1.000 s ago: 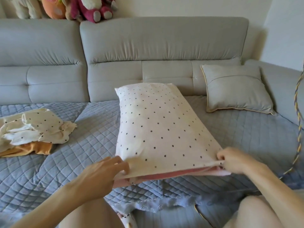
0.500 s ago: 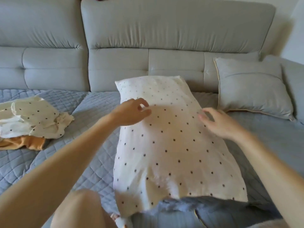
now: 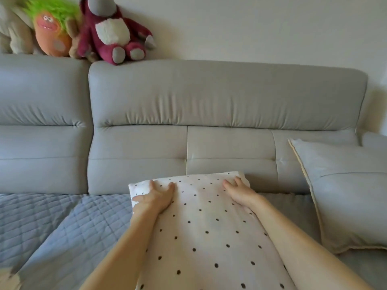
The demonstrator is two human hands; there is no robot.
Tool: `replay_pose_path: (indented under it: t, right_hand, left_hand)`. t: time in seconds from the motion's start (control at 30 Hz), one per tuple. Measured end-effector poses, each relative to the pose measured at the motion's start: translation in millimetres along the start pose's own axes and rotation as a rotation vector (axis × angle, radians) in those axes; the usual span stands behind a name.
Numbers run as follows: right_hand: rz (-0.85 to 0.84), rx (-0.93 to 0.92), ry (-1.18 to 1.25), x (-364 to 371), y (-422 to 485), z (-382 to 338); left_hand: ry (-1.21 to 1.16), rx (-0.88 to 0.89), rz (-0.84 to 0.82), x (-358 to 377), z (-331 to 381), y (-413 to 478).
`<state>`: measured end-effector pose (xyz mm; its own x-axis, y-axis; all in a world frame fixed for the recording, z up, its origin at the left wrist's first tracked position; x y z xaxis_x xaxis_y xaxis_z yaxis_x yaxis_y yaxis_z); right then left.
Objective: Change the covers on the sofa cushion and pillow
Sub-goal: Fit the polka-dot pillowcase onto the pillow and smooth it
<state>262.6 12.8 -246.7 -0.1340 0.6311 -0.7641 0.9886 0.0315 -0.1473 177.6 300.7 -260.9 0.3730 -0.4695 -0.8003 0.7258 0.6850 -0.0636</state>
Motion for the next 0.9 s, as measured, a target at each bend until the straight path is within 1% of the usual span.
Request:
replay_pose_path:
  t: [0.13,0.17,0.23,0.3,0.37,0.43,0.47,0.6,0.7,0.8,0.9]
  right_hand:
    - [0.079,0.056,0.202,4.3,47.0,2.2]
    - [0.112,0.09,0.275,6.9,54.4,8.4]
    - [0.159,0.224,0.444,9.3,61.9,24.6]
    - [0.156,0.364,0.583,9.0,64.5,42.2]
    - [0.11,0.397,0.668,5.6,66.5,47.0]
    - [0.138,0.348,0.727,-5.7,64.5,39.5]
    - [0.172,0.309,0.75,-12.2,64.2,34.8]
    - [0.321,0.068,0.836,-48.1,39.0,0.7]
    - [0.389,-0.056,0.872,-71.8,9.7,-18.7]
    - [0.55,-0.166,0.775,-94.2,-17.9,-33.0]
    - [0.698,-0.182,0.736,-107.0,-42.5,-35.0]
  left_hand:
    - [-0.236,-0.127,-0.004,15.7,-15.5,39.7]
    - [-0.297,-0.162,0.019,17.2,-19.8,46.6]
    - [-0.425,-0.255,0.055,19.5,-28.7,57.3]
    - [-0.623,-0.341,0.035,18.8,-30.4,61.3]
    - [-0.835,-0.369,0.028,14.5,-28.1,63.5]
    - [-0.942,-0.316,0.056,0.0,-18.8,61.0]
    - [-0.958,-0.272,0.086,-10.6,-13.5,58.5]
    - [-1.081,-0.06,0.189,-65.5,10.4,31.9]
    - [-1.188,0.007,0.242,-94.4,12.9,10.0]
    - [-1.139,0.096,0.409,-124.3,14.4,-17.7]
    - [-1.157,0.111,0.481,-138.9,17.7,-39.7]
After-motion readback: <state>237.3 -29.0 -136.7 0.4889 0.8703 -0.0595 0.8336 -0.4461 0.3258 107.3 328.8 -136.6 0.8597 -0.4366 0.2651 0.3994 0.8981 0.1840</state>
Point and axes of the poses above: each hand's wrist, its own y-axis towards the middle knuckle, its own x-axis out of the palm, z = x × y, the point moved 7 cm from there along y, towards the middle knuckle, and after that the axes turned 8 degrees about z, right-handed, at the moved point
